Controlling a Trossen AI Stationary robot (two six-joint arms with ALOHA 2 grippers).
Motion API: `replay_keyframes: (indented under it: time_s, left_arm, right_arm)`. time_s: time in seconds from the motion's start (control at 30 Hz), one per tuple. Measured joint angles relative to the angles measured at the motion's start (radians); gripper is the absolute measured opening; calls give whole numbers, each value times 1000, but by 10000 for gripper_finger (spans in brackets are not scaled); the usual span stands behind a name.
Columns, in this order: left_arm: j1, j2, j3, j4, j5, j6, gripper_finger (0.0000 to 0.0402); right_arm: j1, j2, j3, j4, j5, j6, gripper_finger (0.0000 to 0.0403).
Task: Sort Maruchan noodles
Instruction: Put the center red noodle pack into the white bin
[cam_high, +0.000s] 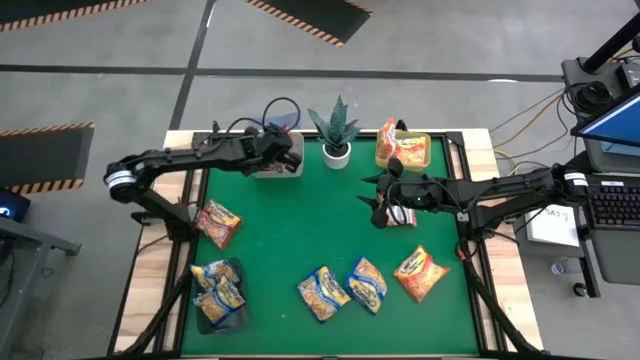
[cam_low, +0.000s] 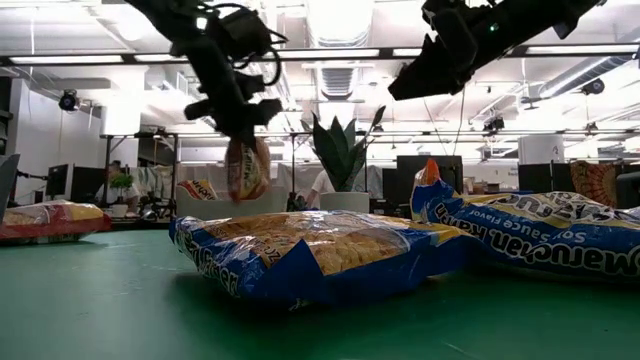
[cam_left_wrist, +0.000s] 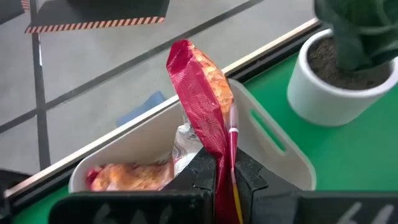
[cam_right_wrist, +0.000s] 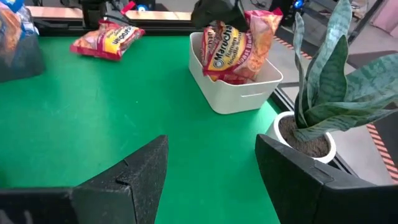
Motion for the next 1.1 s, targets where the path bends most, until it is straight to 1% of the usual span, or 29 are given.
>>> replay_keyframes:
  time_s: [0.13, 0.23, 0.4, 0.63, 0.87, 1.1]
  left_arm:
    - [0, 50, 70, 0, -9, 18, 0]
    - [2, 81, 108, -3, -40, 29, 0]
    - [3, 139, 134, -8, -78, 22, 0]
    - [4, 206, 173, -8, -71, -4, 0]
    - [3, 221, 167, -5, -63, -81, 0]
    - [1, 222, 154, -3, -45, -102, 0]
  right_arm:
    - [0, 0, 0, -19, 26, -6, 229]
    - [0, 0, 0, -32, 52, -7, 229]
    - [0, 0, -1, -50, 70, -7, 229]
    - [0, 0, -1, -50, 70, -7, 228]
    - [0, 0, -1, -50, 70, -11, 228]
    - [0, 0, -1, -50, 70, -9, 228]
